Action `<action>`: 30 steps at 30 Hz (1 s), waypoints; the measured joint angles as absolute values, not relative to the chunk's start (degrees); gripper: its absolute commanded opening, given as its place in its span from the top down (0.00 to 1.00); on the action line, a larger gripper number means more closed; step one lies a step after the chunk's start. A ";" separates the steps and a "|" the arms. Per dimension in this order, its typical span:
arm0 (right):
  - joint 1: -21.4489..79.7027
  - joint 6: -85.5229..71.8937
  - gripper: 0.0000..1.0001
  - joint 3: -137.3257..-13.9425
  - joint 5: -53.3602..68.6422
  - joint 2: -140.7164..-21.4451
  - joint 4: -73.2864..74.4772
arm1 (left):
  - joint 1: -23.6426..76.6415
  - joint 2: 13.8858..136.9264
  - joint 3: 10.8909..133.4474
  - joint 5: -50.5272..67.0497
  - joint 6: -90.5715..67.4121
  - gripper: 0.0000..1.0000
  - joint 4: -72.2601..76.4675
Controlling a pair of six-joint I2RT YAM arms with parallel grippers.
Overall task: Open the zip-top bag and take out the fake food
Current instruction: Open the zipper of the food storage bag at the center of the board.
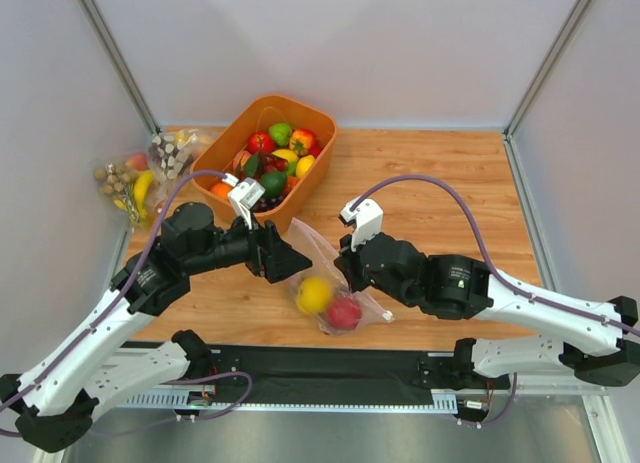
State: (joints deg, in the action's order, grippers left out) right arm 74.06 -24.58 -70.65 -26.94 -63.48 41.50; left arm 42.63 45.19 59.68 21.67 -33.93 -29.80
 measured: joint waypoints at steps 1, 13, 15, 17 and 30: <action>74.06 -24.58 1.00 -70.63 -26.92 -63.59 41.47 | 42.89 45.95 59.68 21.28 -34.83 0.05 -30.15; 74.06 -24.60 1.00 -69.28 -25.82 -63.61 40.25 | 44.36 50.24 58.37 19.31 -39.24 0.01 -29.80; 74.06 -24.60 1.00 -68.77 -25.28 -63.61 39.83 | 44.56 50.74 58.00 19.09 -39.57 0.01 -29.71; 74.06 -24.56 1.00 -68.31 -24.58 -63.61 39.46 | 44.71 51.40 57.78 18.94 -39.77 0.01 -29.23; 75.22 -23.92 1.00 -67.35 -23.62 -63.66 39.24 | 46.65 55.44 56.31 17.28 -40.86 0.07 -25.82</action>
State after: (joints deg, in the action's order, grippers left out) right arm 75.22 -23.92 -67.35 -23.62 -63.66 39.24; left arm 46.65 55.44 56.31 17.28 -40.86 -25.82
